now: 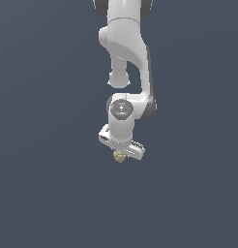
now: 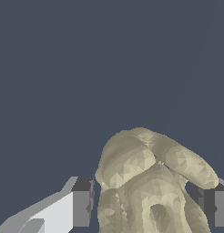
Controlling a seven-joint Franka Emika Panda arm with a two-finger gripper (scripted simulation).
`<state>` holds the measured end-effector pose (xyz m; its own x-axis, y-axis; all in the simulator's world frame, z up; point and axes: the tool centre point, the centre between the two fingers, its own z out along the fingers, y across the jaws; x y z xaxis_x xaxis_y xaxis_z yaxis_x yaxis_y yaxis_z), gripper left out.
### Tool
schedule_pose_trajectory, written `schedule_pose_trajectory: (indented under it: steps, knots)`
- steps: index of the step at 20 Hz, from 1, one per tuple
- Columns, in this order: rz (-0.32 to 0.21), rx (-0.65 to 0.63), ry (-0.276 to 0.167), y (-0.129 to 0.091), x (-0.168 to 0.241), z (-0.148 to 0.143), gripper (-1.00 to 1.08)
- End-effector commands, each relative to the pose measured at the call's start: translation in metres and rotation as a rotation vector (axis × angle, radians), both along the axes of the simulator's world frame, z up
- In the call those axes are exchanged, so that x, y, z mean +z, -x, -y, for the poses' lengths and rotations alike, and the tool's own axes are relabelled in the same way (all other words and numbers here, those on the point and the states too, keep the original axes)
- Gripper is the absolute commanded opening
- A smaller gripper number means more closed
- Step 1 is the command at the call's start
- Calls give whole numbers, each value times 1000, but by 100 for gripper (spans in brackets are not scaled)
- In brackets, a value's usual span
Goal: Pick up the object and move it to a goal position.
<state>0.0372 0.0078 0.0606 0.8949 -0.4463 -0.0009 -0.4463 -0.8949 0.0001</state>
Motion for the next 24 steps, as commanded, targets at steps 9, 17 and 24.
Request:
schedule_pose_trajectory:
  steps: [9, 17, 24]
  knots:
    - [1, -2, -1, -1, 63, 84, -100]
    - [1, -2, -1, -4, 123, 165, -100]
    - [1, -1, 0, -8, 154, 207, -100]
